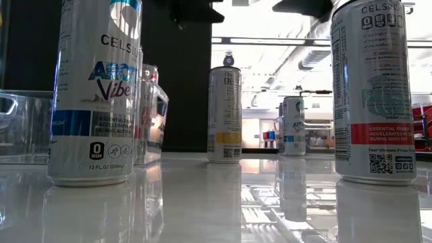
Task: Sort soda cans
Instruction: Put the white-yellow can into the top left transparent bin
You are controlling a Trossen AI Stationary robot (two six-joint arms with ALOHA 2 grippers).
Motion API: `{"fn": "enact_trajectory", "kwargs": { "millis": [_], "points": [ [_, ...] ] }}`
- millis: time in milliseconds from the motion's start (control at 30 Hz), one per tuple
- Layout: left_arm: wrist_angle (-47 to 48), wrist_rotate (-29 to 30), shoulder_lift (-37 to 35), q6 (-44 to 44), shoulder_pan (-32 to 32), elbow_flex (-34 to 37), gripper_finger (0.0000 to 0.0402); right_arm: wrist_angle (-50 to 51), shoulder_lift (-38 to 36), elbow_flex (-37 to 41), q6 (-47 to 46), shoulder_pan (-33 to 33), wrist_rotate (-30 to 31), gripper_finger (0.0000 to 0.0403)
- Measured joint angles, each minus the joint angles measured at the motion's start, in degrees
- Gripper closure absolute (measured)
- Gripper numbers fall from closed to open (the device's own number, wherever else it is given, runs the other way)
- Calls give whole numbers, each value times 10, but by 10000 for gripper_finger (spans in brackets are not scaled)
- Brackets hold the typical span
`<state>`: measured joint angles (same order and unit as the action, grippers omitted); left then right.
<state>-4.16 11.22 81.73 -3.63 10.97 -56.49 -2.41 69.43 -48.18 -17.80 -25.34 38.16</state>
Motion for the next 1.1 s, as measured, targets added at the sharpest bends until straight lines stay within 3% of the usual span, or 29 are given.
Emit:
{"fn": "enact_trajectory", "kwargs": {
  "millis": [200,333,467,867,1100],
  "points": [
    [77,-81,31,19,-25,-61,103,-3,23,13,-45,-91,125,75],
    [114,-134,47,36,-28,-74,89,-5,36,14,-57,-128,172,75],
    [101,-123,70,33,-29,-74,83,-11,37,14,-60,-138,189,75],
    [82,-119,83,-80,-62,-74,82,-13,37,14,-57,-123,214,75],
    [25,-141,85,-71,-65,-74,82,-16,37,14,-77,-119,213,75]
  ]
}}
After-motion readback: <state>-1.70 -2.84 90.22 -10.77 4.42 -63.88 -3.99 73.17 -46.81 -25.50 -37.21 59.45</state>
